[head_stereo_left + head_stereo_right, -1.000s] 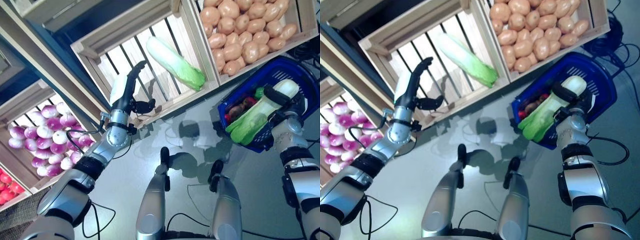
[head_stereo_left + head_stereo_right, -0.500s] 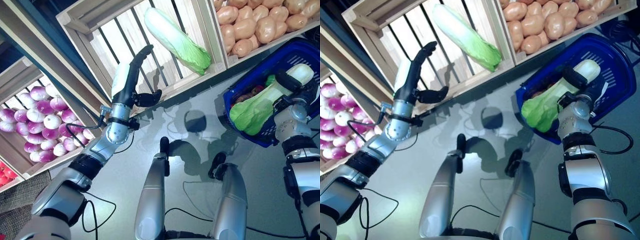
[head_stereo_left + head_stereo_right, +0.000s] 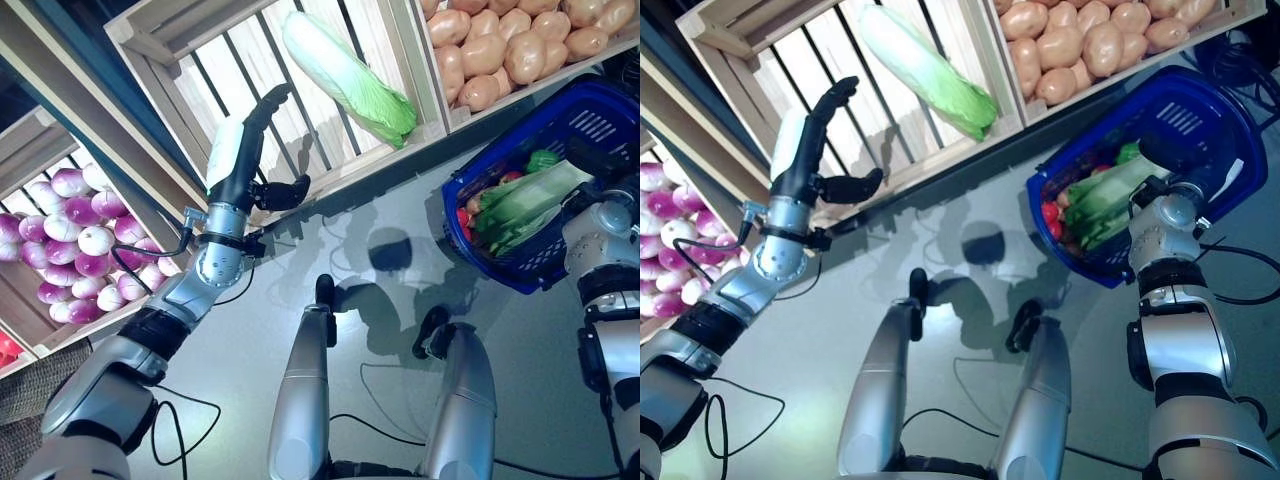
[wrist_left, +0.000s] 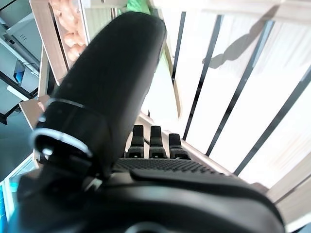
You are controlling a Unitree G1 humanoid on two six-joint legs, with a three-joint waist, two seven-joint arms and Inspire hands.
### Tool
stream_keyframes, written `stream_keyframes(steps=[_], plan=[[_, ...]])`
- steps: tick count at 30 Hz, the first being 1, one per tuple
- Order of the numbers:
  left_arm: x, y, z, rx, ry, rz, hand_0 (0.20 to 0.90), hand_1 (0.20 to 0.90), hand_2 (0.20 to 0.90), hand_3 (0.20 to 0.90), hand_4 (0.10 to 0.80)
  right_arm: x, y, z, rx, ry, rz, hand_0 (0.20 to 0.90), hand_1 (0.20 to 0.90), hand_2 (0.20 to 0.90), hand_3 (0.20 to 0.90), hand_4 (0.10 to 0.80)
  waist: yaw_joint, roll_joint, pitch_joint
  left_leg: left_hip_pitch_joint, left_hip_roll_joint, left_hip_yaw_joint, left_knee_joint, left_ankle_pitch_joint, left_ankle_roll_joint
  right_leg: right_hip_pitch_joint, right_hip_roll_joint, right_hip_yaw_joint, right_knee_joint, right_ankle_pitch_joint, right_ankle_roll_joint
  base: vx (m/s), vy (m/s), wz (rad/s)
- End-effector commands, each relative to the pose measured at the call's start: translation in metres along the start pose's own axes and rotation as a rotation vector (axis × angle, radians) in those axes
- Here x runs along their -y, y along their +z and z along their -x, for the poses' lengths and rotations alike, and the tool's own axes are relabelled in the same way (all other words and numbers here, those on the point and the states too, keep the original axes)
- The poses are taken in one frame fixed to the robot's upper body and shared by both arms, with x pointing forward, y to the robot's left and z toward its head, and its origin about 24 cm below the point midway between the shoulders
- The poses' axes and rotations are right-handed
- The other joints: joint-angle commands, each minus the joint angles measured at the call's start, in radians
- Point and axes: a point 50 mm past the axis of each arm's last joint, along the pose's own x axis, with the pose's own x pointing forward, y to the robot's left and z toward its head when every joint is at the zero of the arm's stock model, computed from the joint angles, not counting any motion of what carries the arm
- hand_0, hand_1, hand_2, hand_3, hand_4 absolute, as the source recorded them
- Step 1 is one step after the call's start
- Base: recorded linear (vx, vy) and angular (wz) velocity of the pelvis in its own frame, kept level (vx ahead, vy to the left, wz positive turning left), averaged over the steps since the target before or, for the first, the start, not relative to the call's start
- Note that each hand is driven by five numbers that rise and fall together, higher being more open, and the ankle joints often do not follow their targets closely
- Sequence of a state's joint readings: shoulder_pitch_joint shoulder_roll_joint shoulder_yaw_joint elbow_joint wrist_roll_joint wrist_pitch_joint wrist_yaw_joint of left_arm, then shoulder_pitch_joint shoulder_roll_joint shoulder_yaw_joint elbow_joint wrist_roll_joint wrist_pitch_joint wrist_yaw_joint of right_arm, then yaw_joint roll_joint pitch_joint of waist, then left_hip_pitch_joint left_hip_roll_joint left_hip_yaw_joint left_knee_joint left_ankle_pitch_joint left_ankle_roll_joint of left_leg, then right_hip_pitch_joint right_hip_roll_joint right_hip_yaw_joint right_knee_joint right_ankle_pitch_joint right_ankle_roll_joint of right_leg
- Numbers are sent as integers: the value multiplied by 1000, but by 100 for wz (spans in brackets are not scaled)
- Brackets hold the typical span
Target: Put vegetables into the basket
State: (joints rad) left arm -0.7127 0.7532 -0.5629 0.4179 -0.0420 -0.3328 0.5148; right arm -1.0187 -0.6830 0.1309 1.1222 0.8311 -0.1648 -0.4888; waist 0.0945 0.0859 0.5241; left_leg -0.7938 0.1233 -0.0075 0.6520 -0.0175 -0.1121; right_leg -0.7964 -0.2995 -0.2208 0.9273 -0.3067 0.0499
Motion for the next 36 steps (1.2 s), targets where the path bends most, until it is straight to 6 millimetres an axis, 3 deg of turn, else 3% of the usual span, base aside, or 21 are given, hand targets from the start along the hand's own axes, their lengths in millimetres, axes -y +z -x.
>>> stream_keyframes(steps=[1,2,3,5,6,9,11,12,14,17,25,28,29,30,36], plan=[[-44,41,-30,222,203,28,900,900,900,900,800,7,60,-10,197,-23,-25,900,900,900,900,800,2,-10,-4,97,4,46,11,-118,21,105,23,-22,-77,60,-10,-60,10,-2],[-46,39,-31,216,207,17,900,900,900,900,800,8,60,-10,193,-23,-4,900,900,900,900,800,2,-11,-4,96,10,53,-4,-90,25,103,24,-32,-93,84,-21,82,0,-3],[-46,38,-30,212,205,15,900,900,900,900,800,8,59,-11,190,-24,4,900,900,900,900,800,1,-13,-4,111,8,48,1,-113,18,117,26,-23,-87,64,-10,-60,13,-5],[-49,37,-31,210,211,-14,900,900,900,900,800,7,60,-11,186,-16,55,900,900,900,900,800,0,-16,-4,116,17,57,-19,-85,23,119,26,-33,-107,88,-20,4,5,-8],[-49,36,-30,206,211,-20,900,900,900,900,800,8,59,-11,180,-12,66,900,900,900,900,800,-1,-18,-4,132,16,52,-12,-108,15,133,27,-22,-101,68,-9,82,5,-9],[-55,35,-32,212,230,-77,900,900,900,900,800,7,63,-12,200,13,117,900,900,900,900,800,-4,-24,-4,149,22,55,-20,-107,12,147,29,-19,-108,66,-10,36,14,-4],[-65,36,-35,238,266,-180,900,900,900,900,800,0,72,-9,262,57,123,900,900,900,900,800,-10,-26,-4,149,32,68,-35,-77,16,141,30,-25,-121,91,-22,-23,40,-3],[-66,36,-36,244,269,-211,900,900,900,900,800,-2,73,-8,271,69,126,900,900,900,900,800,-13,-27,-4,163,31,63,-28,-100,8,153,31,-14,-113,71,-11,0,69,-5],[-76,36,-41,247,304,-303,900,900,900,900,800,-11,77,-3,309,130,134,900,900,900,900,800,-24,-29,-4,155,40,78,-43,-72,11,139,35,-15,-127,95,-20,-3,66,-7],[-86,32,-48,233,336,-413,900,900,900,900,800,-19,75,0,314,208,140,900,900,900,900,800,-38,-34,-4,174,44,84,-39,-95,0,149,40,4,-124,74,-6,28,79,-12],[-103,22,-70,153,320,-769,900,900,900,900,800,-36,57,19,336,504,11,900,900,900,900,800,-103,-38,-4,161,70,122,-47,-95,-13,110,54,49,-144,91,8,-5,110,-10],[-105,19,-72,131,314,-815,900,900,900,900,800,-40,51,26,342,555,-18,900,900,900,900,800,-116,-41,-4,162,74,131,-51,-95,-15,106,57,58,-153,95,11,-18,107,-11],[-109,18,-74,111,320,-862,900,900,900,900,800,-46,47,36,351,610,-51,900,900,900,900,800,-129,-40,-4,146,80,144,-66,-68,-10,85,62,61,-175,127,6,2,156,-13],[-111,13,-72,81,319,-897,900,900,900,900,800,-49,38,46,344,663,-75,900,900,900,900,800,-144,-44,-4,153,82,145,-55,-96,-20,88,65,78,-169,106,19,6,163,-14],[-118,6,-72,27,304,-1016,900,900,900,900,800,-52,19,70,318,827,-117,900,900,900,900,800,-178,-47,-4,135,88,162,-56,-101,-26,64,71,101,-193,116,28,25,110,-13]])
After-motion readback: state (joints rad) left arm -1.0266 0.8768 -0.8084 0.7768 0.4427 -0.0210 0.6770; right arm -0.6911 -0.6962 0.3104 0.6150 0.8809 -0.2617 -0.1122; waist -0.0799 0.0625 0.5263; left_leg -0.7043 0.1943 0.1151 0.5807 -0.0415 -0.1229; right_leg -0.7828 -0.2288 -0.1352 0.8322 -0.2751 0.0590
